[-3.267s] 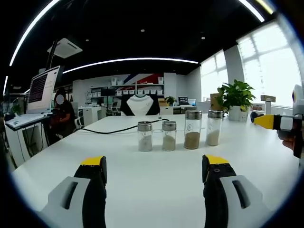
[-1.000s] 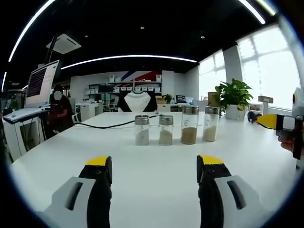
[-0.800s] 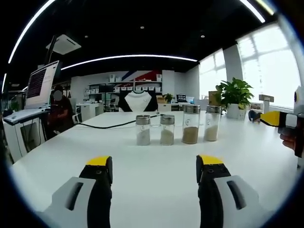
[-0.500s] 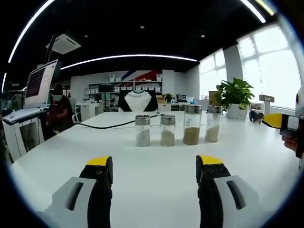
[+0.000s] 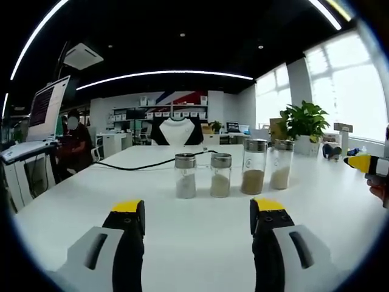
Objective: Rotate the seasoning bottle until the label or dispensing opening points toward the visible target arrow and the bottle remains upright within the marked orientation range
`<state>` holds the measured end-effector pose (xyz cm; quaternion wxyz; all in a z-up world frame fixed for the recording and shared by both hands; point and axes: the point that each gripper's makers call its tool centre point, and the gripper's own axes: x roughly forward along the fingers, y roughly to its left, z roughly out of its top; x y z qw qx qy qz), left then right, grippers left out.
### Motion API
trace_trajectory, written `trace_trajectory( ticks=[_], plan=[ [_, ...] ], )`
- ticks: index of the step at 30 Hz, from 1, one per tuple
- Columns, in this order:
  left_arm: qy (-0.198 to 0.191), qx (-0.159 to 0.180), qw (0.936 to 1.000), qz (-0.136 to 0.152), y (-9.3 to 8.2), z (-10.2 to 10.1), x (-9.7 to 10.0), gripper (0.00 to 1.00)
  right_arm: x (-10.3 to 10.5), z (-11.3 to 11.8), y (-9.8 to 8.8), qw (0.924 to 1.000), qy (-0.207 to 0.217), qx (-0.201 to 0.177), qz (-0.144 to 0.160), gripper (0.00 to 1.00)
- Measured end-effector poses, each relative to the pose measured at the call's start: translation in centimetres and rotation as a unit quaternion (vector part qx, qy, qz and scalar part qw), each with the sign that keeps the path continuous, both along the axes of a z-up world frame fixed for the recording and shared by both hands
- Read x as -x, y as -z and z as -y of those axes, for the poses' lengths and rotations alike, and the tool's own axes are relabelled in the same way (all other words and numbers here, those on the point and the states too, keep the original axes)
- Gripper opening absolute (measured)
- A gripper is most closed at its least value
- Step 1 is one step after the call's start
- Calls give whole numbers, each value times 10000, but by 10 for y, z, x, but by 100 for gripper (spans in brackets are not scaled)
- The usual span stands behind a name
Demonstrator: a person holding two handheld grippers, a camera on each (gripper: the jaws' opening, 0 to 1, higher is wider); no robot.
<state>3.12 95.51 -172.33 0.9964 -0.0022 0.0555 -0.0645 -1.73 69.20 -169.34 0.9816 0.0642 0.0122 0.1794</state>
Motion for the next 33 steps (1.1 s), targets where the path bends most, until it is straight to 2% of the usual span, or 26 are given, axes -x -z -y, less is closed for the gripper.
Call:
trace_trajectory(
  ticks=[8,15,20,26,33],
  plan=[
    [48,-150,9998,99,-9,-2,-38,73,-6,3,4,9999,-63,85,-14,44],
    [26,-205,9997,102,-11,-6,-70,72,-14,9,9,9999,-32,77,-92,44],
    [-42,-111,9999,62,-7,-10,-81,70,-18,11,12,9999,-30,66,-139,43],
    [-30,-181,9998,83,-1,-6,-86,65,-23,12,12,9999,-43,11,-144,43],
    [-118,-281,9993,201,-5,-9,-113,54,-24,10,10,9999,-104,-13,-114,43]
  ],
)
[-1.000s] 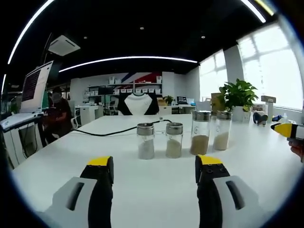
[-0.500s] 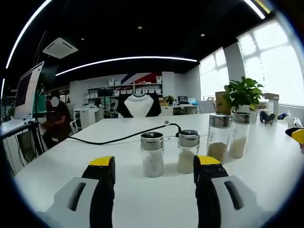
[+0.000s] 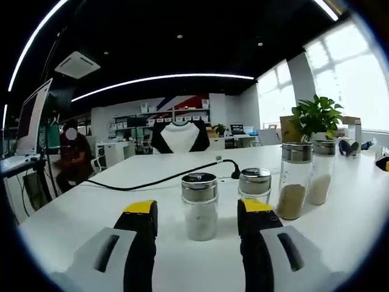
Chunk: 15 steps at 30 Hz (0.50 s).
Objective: Rotate the seasoning bottle until the label or dispensing opening points toward the visible target arrow and the bottle remains upright within the marked orientation range
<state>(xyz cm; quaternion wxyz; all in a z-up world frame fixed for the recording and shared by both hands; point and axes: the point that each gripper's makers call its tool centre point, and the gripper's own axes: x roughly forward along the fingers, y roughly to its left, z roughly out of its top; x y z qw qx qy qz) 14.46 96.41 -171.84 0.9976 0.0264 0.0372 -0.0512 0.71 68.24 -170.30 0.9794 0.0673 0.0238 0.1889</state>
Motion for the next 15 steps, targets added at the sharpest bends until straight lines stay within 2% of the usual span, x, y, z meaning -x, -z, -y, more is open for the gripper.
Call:
trace_trajectory(
  ticks=[6,12,15],
  plan=[
    [-103,84,9999,76,-6,-2,-17,48,-3,4,4,10000,-1,-51,-67,42],
    [-6,57,10000,-14,-5,8,-31,45,-8,4,2,9999,18,-81,-69,42],
    [-23,119,9999,-16,-6,7,-35,42,-8,2,-1,10000,-24,-77,-35,42]
  ],
)
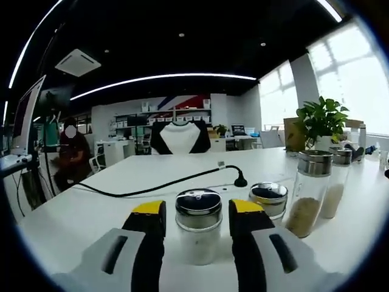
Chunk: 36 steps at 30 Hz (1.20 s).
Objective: Rotate the seasoning bottle until the label or dispensing opening points toward the visible target arrow and the bottle remains upright within the marked orientation range
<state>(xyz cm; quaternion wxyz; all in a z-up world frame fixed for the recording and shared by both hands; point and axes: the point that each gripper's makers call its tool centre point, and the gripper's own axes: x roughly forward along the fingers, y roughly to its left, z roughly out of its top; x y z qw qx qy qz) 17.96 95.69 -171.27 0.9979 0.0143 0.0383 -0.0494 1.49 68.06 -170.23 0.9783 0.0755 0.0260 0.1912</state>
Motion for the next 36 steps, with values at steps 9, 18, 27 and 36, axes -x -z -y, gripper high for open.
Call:
trace_trajectory(
  ticks=[9,18,27,36],
  plan=[
    [33,18,10000,56,2,4,-6,34,2,4,0,10000,24,8,2,41],
    [100,70,9996,269,0,4,-5,33,4,2,0,9999,-47,100,7,35],
    [350,258,9973,595,-24,4,32,32,11,-25,-3,9986,-475,225,71,30],
    [1226,662,9884,607,-47,38,98,32,31,-71,-9,9927,-1182,198,107,30]
  ],
)
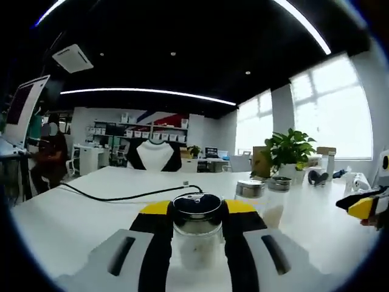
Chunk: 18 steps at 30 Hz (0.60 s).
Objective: Rotate the seasoning bottle until the label or dispensing opening points toward the visible target arrow and the bottle remains upright within the marked orientation range
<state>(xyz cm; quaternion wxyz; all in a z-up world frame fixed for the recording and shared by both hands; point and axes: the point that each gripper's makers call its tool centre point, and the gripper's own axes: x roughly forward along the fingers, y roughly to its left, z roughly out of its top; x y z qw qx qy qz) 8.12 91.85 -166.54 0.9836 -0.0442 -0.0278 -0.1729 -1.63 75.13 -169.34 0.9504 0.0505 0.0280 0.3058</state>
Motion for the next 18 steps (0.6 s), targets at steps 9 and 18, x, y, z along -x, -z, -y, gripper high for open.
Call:
trace_trajectory(
  ticks=[9,18],
  plan=[
    [1354,666,9885,-112,-28,50,83,32,37,-48,-15,9938,-1093,-132,155,29],
    [2354,787,9686,-148,-52,80,153,32,85,-79,-25,9747,-2220,-73,239,31]
  ],
)
